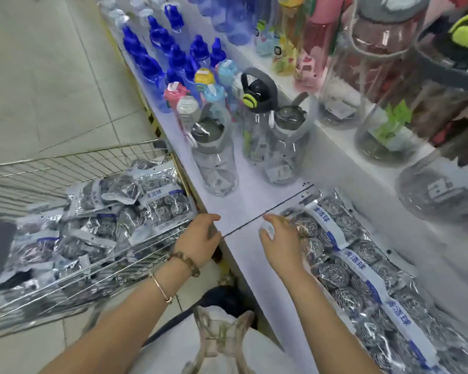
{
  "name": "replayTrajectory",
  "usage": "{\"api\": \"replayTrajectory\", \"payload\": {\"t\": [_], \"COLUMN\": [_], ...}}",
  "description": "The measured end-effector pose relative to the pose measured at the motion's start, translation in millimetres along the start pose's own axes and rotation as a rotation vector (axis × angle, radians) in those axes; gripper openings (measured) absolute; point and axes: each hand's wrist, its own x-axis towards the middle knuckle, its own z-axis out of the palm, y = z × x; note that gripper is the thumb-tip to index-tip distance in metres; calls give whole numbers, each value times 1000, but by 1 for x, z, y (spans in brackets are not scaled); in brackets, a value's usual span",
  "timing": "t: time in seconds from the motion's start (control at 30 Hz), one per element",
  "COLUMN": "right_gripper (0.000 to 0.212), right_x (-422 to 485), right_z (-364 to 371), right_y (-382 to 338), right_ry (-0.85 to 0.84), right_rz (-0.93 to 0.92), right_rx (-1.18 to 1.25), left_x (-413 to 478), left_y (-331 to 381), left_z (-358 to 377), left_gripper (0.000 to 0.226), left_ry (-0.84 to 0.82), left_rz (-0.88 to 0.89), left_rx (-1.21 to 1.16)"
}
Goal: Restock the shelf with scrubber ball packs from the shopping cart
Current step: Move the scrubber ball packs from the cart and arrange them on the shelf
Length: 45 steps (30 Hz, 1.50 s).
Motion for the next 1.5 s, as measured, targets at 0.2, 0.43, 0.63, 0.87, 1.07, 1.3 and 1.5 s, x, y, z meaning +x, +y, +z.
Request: {"api": "replayTrajectory", "payload": {"t": [0.2, 0.43, 0.63, 0.87, 1.07, 1.3, 1.5], "right_gripper": [34, 34, 36, 34, 34, 38, 40], "right_x": [10, 27, 44, 78, 108, 130, 157], "right_z": [41, 93, 147, 215, 256, 278, 295], "right_y": [-41, -88, -120, -155, -177, -167, -151], "right_ry": [-198, -346, -418, -393, -335, -287, -263], "right_rz": [-132, -270, -234, -42, 137, 366, 485], "right_rx": [-10, -100, -161, -228, -263, -305, -274], "left_x": [-23, -37, -30, 19, 79, 147, 207], "left_y": [-43, -96, -157, -238, -292, -324, -341], "left_z": [-36, -72, -98, -139, -158, -165, -162], "left_gripper": [36, 35, 35, 38, 40, 43, 49], "left_ry": [159, 272, 225, 64, -44, -143, -157], "left_rz": [-178, -362, -433, -370, -296, -335, -384], "left_rx": [-5, -75, -105, -70, -58, -29, 64]}}
